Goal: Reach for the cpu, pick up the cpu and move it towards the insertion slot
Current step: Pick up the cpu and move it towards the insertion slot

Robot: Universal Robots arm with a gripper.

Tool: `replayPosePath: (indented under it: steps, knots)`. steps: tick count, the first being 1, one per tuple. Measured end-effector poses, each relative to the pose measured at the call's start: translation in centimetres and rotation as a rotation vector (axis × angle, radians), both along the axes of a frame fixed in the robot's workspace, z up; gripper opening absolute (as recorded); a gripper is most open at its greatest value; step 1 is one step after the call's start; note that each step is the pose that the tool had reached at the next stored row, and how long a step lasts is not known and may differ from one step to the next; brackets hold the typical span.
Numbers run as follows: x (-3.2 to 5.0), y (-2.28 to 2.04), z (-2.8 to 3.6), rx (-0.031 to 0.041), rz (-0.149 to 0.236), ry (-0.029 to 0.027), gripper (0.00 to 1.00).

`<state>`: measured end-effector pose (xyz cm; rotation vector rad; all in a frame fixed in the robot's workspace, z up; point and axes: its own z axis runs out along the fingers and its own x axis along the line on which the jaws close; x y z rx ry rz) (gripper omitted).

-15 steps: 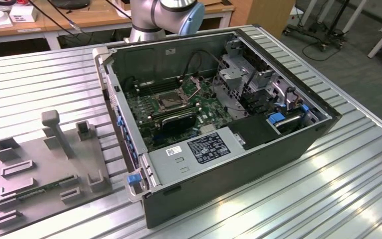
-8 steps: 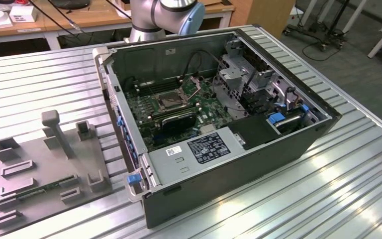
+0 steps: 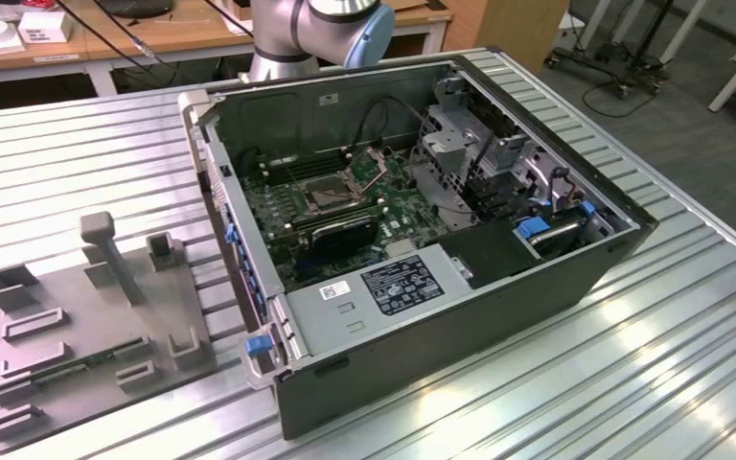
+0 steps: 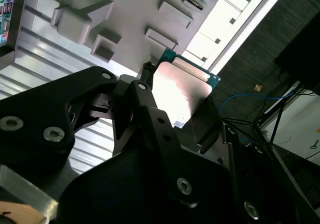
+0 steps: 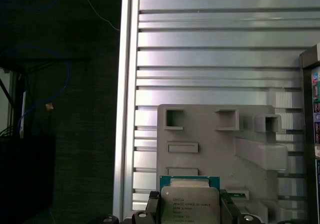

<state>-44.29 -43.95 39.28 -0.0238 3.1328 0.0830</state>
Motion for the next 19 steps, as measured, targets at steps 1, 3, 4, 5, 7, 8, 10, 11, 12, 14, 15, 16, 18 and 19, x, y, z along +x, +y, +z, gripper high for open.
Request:
replayPosePath:
  steps: [1, 3, 4, 5, 7, 8, 10, 11, 12, 14, 15, 16, 18, 19]
  knots:
    - [0.00, 0.00, 0.08, -0.0001, 0.000, 0.0000, 0.54]
    - [0.02, 0.00, 0.78, 0.0001, 0.000, -0.0002, 0.54]
    - [0.14, -0.01, 0.79, 0.0001, 0.000, 0.0000, 0.54]
    - [0.27, -0.01, 0.79, 0.0000, 0.000, 0.0000, 0.54]
    - [0.62, 0.00, 0.78, 0.0001, 0.000, -0.0001, 0.54]
    - [0.77, 0.00, 0.79, 0.0000, 0.000, 0.0000, 0.54]
    - [0.99, 0.00, 0.78, 0.0000, 0.000, -0.0001, 0.54]
    - [1.08, 0.00, 0.78, 0.0001, 0.000, -0.0002, 0.54]
    - [1.14, 0.00, 0.78, 0.0000, 0.000, -0.0001, 0.54]
    - [1.79, 0.00, 0.76, 0.0001, 0.000, -0.0002, 0.54]
    - [1.88, 0.00, 0.76, 0.0001, 0.000, -0.0001, 0.54]
    - [1.98, 0.00, 0.76, 0.0000, 0.000, -0.0001, 0.54]
    - [2.16, 0.00, 0.75, 0.0000, 0.000, -0.0001, 0.54]
    - [2.24, 0.00, 0.75, 0.0000, 0.000, -0.0001, 0.54]
